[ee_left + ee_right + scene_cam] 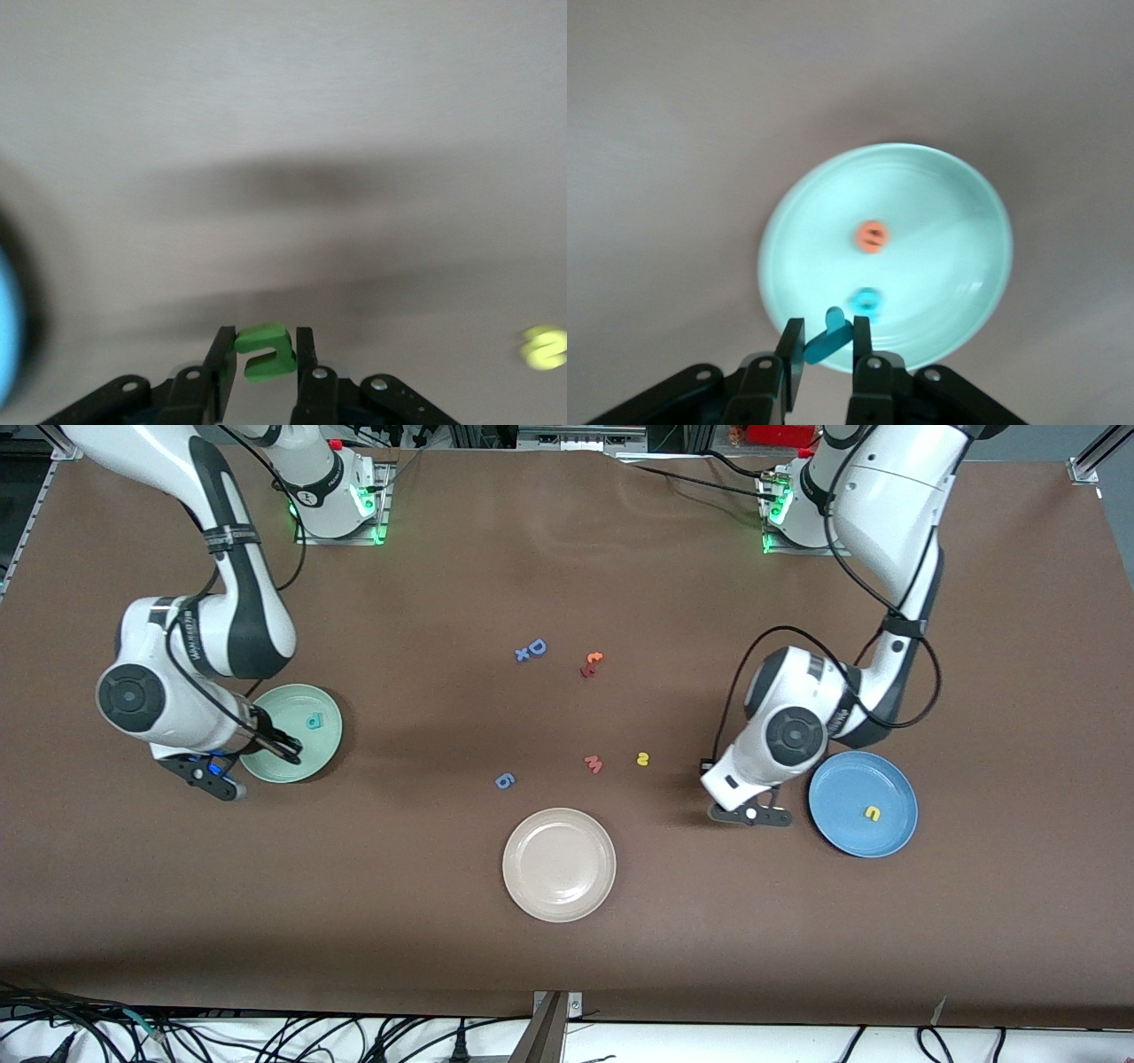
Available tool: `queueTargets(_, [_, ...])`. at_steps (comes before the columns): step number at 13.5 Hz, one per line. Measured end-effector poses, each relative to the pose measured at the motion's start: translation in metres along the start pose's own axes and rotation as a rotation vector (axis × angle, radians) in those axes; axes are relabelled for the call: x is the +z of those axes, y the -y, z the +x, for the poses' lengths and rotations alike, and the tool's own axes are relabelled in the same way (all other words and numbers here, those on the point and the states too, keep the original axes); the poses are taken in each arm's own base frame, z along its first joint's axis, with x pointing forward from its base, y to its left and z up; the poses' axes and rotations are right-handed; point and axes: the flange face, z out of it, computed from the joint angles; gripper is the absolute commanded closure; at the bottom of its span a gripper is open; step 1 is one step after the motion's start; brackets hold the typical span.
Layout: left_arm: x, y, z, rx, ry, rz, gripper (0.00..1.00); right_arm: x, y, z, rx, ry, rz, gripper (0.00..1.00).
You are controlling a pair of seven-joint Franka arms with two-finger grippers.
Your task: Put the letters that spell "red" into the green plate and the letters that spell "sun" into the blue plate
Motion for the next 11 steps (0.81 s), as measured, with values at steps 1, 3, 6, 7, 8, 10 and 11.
queueTargets(1, [-0.003,0.023,0.001,0.039,0.016,-0.003,0.84,0.015,-0.015,-0.001,-0.016,-0.003,0.001,0.86])
queueTargets(3, [-0.007,0.066,0.002,0.092,0.030,-0.013,0.84,0.052,-0.034,-0.006,-0.041,-0.034,0.011,0.82])
queueTargets(6, [-0.008,0.101,0.003,0.150,0.030,-0.024,0.84,0.082,-0.048,-0.015,-0.053,-0.044,0.012,0.17])
queueTargets(7, [-0.008,0.108,0.003,0.176,0.028,-0.025,0.84,0.082,-0.048,-0.015,-0.053,-0.045,0.013,0.02])
queueTargets(8, [-0.011,0.118,0.005,0.206,0.021,-0.021,0.84,0.081,-0.048,-0.015,-0.054,-0.047,0.014,0.01])
queueTargets(10, [-0.020,0.147,0.008,0.272,0.006,0.012,0.83,0.076,-0.047,-0.015,-0.054,-0.053,0.020,0.01])
queueTargets(11, [-0.024,0.161,0.009,0.292,-0.001,0.021,0.79,0.070,-0.047,-0.014,-0.055,-0.056,0.025,0.01])
